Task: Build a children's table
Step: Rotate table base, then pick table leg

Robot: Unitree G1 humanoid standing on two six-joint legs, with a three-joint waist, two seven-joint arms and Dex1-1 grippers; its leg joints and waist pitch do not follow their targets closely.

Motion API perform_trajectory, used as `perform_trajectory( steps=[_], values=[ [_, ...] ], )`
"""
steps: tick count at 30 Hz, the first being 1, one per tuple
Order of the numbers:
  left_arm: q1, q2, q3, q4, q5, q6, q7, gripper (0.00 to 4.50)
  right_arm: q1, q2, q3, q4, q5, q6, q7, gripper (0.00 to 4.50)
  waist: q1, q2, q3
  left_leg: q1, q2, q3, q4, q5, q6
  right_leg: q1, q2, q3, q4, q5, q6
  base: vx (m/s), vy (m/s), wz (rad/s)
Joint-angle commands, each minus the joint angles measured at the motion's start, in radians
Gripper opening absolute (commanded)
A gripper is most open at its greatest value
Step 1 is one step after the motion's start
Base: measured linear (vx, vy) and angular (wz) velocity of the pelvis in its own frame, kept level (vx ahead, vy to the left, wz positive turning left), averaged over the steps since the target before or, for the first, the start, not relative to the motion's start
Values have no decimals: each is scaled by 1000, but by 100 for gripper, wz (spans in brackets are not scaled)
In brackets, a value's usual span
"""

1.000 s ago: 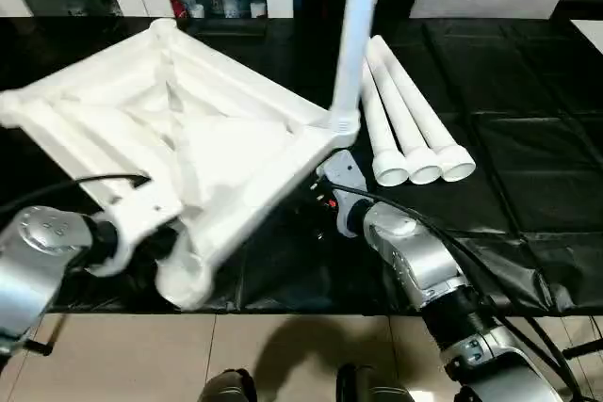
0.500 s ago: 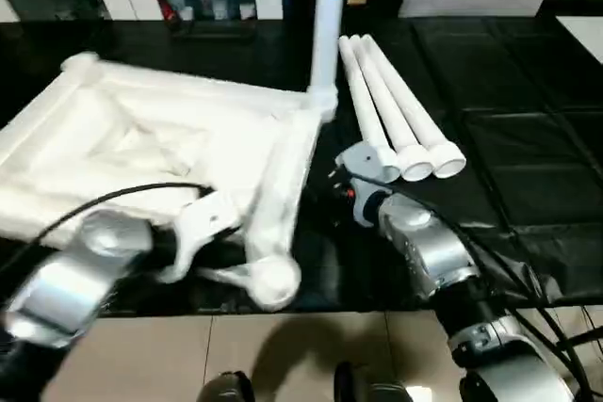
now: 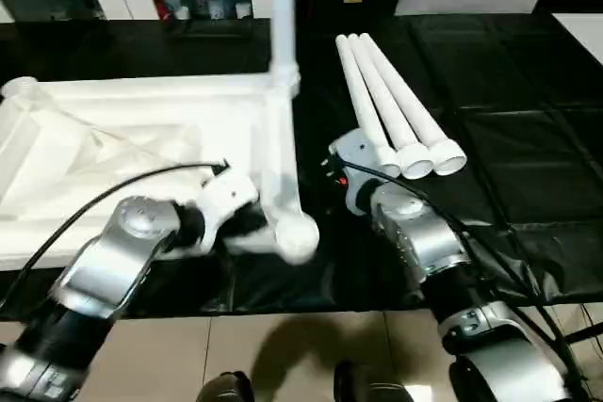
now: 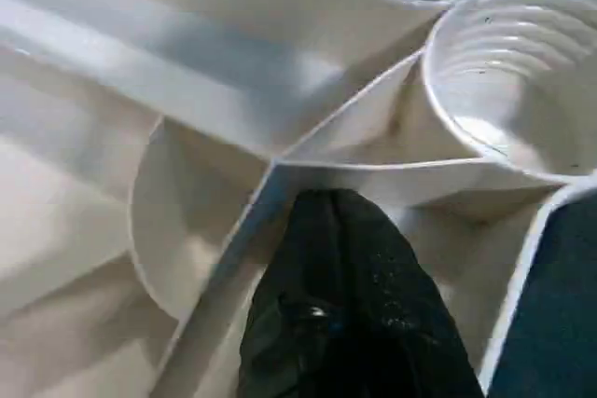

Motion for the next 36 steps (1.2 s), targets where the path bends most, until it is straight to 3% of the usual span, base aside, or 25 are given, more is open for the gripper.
perform_trajectory(
  steps=[1,7,8,9,11,14,16,18,19,20,24,29,33,36],
  values=[
    [-38,-18,28,16,19,-43,61,2,-15,39,33,-75,41,-22,53,450,9,10,-81,14,22,-8,-63,-197,32,71,-65,49,-70,-213,-218,0,0,0],
    [-37,-68,92,14,-26,-72,91,2,1,24,-30,-187,100,6,56,450,20,11,-86,16,26,-6,-62,-156,55,70,-65,50,-63,-131,-240,0,0,0],
    [-37,-69,94,14,-27,-73,92,2,1,24,-31,-188,100,6,56,450,24,11,-86,18,27,-4,-61,-154,51,67,-63,50,-63,-127,-241,0,0,0],
    [-35,-92,123,15,-48,-83,110,21,0,18,-45,-201,95,-4,39,450,29,22,-83,18,26,-3,-61,-165,45,64,-63,51,-64,-139,-240,0,0,0],
    [-29,-102,151,0,-66,-93,124,41,-21,9,-73,-189,83,-2,-8,450,31,18,-80,20,25,-4,-64,-189,31,63,-62,50,-69,-164,-233,0,0,0],
    [6,-73,182,-64,-86,-81,102,66,-131,-29,-123,-54,24,68,-179,450,27,15,-72,20,22,-6,-67,-212,2,60,-61,49,-68,-214,-225,0,0,0],
    [16,-56,188,-81,-84,-80,95,90,-172,-43,-125,-9,20,122,-195,450,24,15,-65,20,18,-5,-66,-242,-1,59,-61,50,-74,-255,-205,0,0,0],
    [39,-24,200,-133,-99,-75,64,98,-266,-60,-164,118,41,179,-262,450,22,17,-62,20,17,-6,-66,-239,1,56,-60,50,-72,-256,-193,0,0,0],
    [45,-16,204,-152,-106,-67,55,110,-298,-71,-167,174,41,165,-265,450,14,12,-60,10,13,-8,-67,-223,2,62,-58,48,-68,-237,-197,0,0,0],
    [46,-15,204,-156,-107,-65,53,122,-303,-73,-167,184,41,162,-265,450,14,16,-59,15,16,-6,-66,-224,6,57,-60,49,-72,-225,-201,0,0,0],
    [63,3,209,-237,-136,-7,41,162,-410,-97,-191,382,40,159,-291,450,14,14,-58,13,18,-3,-65,-178,28,59,-59,49,-60,-138,-237,0,0,0],
    [77,18,201,-298,-139,32,52,205,-499,-96,-217,545,44,176,-273,450,10,11,-35,8,21,-1,-65,-178,46,56,-63,50,-59,-136,-262,0,0,0],
    [94,33,201,-327,-144,58,49,209,-529,-94,-218,612,44,161,-276,450,10,13,-27,5,23,-1,-65,-124,67,55,-62,50,-51,-73,-276,0,0,0],
    [97,47,208,-339,-151,76,48,209,-551,-88,-224,645,43,183,-264,450,9,11,-24,5,23,0,-65,-122,71,56,-63,50,-50,-75,-287,0,0,0]
  ],
)
